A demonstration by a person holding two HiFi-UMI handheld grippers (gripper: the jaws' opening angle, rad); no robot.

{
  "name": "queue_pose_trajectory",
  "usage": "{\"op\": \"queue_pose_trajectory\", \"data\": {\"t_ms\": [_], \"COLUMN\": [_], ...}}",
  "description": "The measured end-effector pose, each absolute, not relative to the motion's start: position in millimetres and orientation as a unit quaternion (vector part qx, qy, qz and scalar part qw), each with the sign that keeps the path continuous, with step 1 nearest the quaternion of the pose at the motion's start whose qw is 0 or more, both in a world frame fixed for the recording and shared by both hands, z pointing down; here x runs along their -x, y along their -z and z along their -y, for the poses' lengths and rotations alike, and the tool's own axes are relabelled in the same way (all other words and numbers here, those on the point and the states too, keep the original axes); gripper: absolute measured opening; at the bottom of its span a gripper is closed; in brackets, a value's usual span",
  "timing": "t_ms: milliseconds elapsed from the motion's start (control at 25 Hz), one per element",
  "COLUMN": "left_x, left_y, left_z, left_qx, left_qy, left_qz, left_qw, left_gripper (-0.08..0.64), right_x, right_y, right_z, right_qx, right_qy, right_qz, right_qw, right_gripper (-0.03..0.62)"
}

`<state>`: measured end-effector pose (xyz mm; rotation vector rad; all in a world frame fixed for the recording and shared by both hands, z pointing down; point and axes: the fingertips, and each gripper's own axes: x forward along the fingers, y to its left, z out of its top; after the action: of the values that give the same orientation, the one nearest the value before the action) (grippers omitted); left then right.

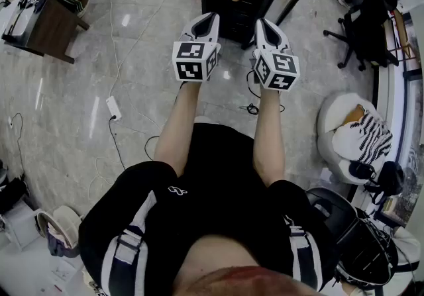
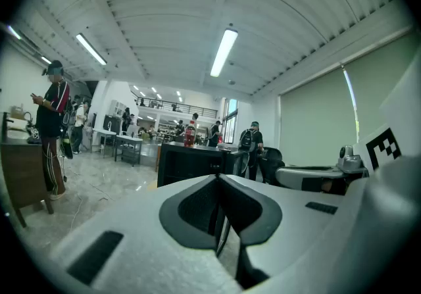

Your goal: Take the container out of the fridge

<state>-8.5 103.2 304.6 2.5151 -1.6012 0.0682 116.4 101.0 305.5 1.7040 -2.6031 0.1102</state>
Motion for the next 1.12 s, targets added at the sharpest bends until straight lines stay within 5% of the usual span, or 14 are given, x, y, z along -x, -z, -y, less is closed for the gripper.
{"op": "queue_pose_trajectory", "data": {"t_ms": [640, 1120], "left_x": [10.6, 24.1], "left_y": [-311.1, -338.1], "left_z": [-84.3, 71.6], "left_qx": [-0.832, -0.844], "left_qy": [-0.01, -0.026], "left_qz": [0.549, 0.527], "left_qw": [0.082, 0.096], "left_gripper": [0.018, 0.018], "right_x": [-139.4, -129.5], "right_y": [-310.2, -328.9], "right_z": [-76.7, 69.4], "right_qx": [-0.551, -0.573], "right_qy": [-0.051, -0.061], "right_qz": [0.833, 0.817], "right_qw": [-0.023, -0.026], "right_gripper": [0.014, 0.014]}}
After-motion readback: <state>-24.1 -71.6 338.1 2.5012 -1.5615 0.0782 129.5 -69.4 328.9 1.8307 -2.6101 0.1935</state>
